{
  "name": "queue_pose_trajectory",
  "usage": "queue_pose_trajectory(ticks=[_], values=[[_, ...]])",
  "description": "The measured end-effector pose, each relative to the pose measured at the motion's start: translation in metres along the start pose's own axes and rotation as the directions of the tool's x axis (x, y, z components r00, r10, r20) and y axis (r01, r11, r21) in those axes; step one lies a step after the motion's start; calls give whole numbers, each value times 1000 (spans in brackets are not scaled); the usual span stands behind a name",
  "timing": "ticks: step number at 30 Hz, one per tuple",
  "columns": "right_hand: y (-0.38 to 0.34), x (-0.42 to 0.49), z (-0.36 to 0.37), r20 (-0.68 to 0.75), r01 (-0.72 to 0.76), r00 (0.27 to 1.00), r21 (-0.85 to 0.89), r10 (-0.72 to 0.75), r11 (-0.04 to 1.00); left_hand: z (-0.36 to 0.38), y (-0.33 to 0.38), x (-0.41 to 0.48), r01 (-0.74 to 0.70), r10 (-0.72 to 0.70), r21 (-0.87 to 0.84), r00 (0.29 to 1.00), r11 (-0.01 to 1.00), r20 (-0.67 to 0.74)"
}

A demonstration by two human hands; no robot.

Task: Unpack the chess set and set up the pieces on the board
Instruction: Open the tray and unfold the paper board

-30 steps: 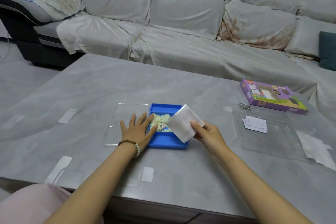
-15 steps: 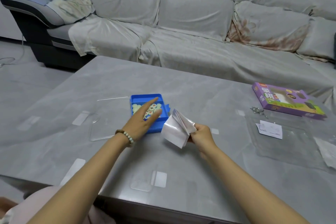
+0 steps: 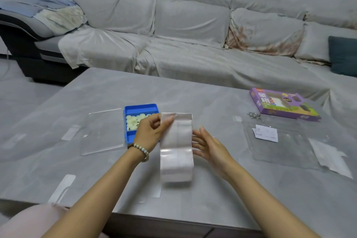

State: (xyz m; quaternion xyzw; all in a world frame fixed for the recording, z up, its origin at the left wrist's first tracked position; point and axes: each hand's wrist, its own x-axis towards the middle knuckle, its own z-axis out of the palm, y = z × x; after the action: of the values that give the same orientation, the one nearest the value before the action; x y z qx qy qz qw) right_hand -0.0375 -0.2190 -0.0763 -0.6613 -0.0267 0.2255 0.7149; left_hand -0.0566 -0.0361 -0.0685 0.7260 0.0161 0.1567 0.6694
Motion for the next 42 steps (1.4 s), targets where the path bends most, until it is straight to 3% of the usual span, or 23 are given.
queue_pose_trajectory(ticks=[3, 7, 9, 11, 13, 15, 17, 20, 23, 26, 28, 31, 33, 35, 38, 42], values=[[0, -10, -4, 44, 110, 993, -91, -106, 990, 10, 0, -4, 39, -39, -20, 999, 999, -17], [-3, -16, -3, -85, 166, 982, -63, -171, 984, 29, -2, -6, 138, -135, 31, 987, 990, -89], [-4, -18, -3, -175, 179, 967, -36, -183, 983, 36, 0, -13, 89, -53, 200, 983, 976, -177], [-5, -19, -3, -223, 206, 951, -67, -216, 976, 43, 4, -20, -15, 41, 260, 995, 966, -95], [-5, -20, -3, -232, 230, 940, -116, -252, 966, 51, 10, -27, 2, -9, 140, 999, 990, 53], [-3, -20, -2, -201, 224, 949, -118, -244, 967, 57, 15, -30, 173, -161, -80, 978, 982, 134], [-2, -20, 0, -139, 188, 972, -39, -192, 981, 60, 19, -29, 336, -293, -237, 935, 912, 199], [-1, -20, -1, -39, 87, 996, 123, -83, 989, 59, 21, -25, 411, -359, -268, 906, 872, 223], [4, -19, -5, -23, 56, 998, 238, -52, 970, 55, 21, -23, 401, -369, -183, 910, 897, 187], [7, -16, -12, -48, 27, 999, 306, -12, 952, 47, 13, -21, 269, -270, 17, 958, 963, 95], [9, -14, -17, -51, 3, 999, 327, 14, 945, 40, 1, -18, 33, -43, 250, 998, 968, 35], [9, -11, -21, -66, -5, 997, 305, 26, 952, 33, -6, -18, -314, 292, 435, 949, 844, 117], [8, -12, -21, -74, -4, 997, 279, 25, 960, 35, -2, -24, -388, 334, 458, 922, 800, 196], [7, -13, -20, -62, -4, 998, 284, 22, 959, 39, 6, -29, -310, 214, 485, 946, 818, 244], [3, -13, -22, -59, -2, 998, 259, 17, 966, 40, 7, -27, -85, -96, 503, 941, 860, 325], [-10, -13, -40, -39, -43, 998, 100, 47, 994, 26, 16, -18, 33, -240, 463, 887, 886, 395]])
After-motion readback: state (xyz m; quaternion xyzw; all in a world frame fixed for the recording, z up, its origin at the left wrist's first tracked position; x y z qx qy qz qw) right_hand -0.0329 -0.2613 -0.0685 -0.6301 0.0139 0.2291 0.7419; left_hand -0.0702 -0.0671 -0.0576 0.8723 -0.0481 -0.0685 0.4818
